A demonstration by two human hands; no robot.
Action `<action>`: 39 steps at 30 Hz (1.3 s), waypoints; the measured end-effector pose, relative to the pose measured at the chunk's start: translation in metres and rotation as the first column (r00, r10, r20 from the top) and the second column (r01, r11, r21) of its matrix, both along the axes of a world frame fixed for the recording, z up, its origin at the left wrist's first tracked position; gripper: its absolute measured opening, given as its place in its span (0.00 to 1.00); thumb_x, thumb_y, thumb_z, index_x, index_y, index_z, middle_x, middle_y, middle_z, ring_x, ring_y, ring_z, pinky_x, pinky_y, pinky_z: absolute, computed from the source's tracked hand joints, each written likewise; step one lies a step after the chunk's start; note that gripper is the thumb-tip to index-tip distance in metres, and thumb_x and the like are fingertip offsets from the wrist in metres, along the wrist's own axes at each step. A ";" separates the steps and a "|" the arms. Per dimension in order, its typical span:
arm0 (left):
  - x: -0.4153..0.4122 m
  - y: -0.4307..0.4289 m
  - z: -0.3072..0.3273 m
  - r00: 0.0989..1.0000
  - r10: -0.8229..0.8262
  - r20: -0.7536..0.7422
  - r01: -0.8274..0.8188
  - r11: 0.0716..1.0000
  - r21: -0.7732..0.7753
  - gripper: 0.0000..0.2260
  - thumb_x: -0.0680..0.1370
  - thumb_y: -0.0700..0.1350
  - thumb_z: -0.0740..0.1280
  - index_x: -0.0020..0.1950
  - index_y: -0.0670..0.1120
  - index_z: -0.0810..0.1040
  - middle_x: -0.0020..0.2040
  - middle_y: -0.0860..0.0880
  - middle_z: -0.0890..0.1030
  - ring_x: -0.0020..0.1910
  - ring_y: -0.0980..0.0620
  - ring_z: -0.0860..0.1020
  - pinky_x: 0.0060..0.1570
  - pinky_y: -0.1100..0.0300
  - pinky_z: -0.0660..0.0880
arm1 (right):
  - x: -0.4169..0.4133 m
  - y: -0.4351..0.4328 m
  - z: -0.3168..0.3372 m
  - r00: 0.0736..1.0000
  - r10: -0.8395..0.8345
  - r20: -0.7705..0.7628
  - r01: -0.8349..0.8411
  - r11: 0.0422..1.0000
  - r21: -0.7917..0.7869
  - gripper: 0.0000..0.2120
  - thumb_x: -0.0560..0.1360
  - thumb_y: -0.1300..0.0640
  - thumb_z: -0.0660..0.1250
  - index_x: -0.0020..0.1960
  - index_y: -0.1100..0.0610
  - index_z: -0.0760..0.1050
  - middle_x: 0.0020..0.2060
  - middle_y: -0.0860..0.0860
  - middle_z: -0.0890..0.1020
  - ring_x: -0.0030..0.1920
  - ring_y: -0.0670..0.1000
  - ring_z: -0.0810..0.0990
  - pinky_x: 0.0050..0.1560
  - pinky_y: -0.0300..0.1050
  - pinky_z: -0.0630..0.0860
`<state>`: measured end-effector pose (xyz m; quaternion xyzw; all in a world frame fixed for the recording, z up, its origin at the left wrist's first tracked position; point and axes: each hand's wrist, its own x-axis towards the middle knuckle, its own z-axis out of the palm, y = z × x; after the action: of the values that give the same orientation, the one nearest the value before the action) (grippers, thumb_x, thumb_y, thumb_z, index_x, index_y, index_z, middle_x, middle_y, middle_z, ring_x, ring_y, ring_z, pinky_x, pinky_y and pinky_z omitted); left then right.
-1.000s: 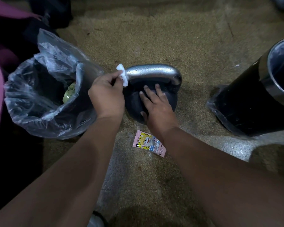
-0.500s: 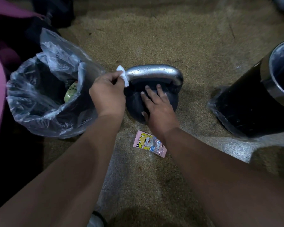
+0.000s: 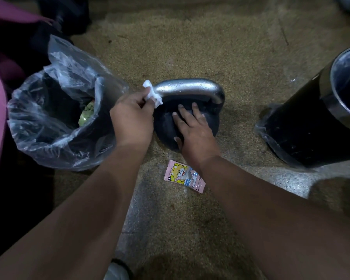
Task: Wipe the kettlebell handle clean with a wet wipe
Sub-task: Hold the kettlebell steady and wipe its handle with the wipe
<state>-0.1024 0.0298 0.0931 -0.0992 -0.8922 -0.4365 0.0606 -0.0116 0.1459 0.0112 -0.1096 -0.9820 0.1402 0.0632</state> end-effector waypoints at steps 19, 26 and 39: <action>-0.010 0.006 0.002 0.996 0.016 -0.089 -0.017 1.000 -0.013 0.09 0.76 0.47 0.69 0.53 0.48 0.86 0.49 0.50 0.85 0.49 0.55 0.81 0.56 0.64 0.74 | 0.001 -0.002 0.002 1.000 -0.006 0.017 0.006 1.000 0.001 0.30 0.77 0.52 0.65 0.76 0.55 0.62 0.76 0.51 0.59 0.77 0.60 0.50 0.75 0.56 0.55; -0.013 0.009 0.010 0.995 -0.049 -0.088 0.044 0.998 -0.055 0.10 0.77 0.47 0.67 0.54 0.48 0.86 0.50 0.50 0.85 0.51 0.55 0.81 0.58 0.63 0.73 | 0.002 -0.001 0.006 1.000 0.009 0.012 -0.009 1.000 -0.021 0.30 0.76 0.52 0.65 0.76 0.56 0.62 0.76 0.52 0.59 0.77 0.60 0.50 0.74 0.57 0.57; 0.000 0.003 0.006 0.998 -0.055 -0.020 0.055 0.998 0.039 0.09 0.77 0.47 0.68 0.54 0.50 0.85 0.48 0.54 0.85 0.46 0.61 0.82 0.54 0.65 0.76 | 0.000 0.002 0.003 1.000 0.022 0.017 -0.021 0.999 -0.024 0.30 0.76 0.53 0.66 0.76 0.56 0.62 0.76 0.52 0.60 0.77 0.61 0.51 0.74 0.57 0.58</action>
<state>-0.1024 0.0331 0.0994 -0.1267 -0.8796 -0.4547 0.0590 -0.0113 0.1480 0.0144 -0.1011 -0.9819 0.1517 0.0517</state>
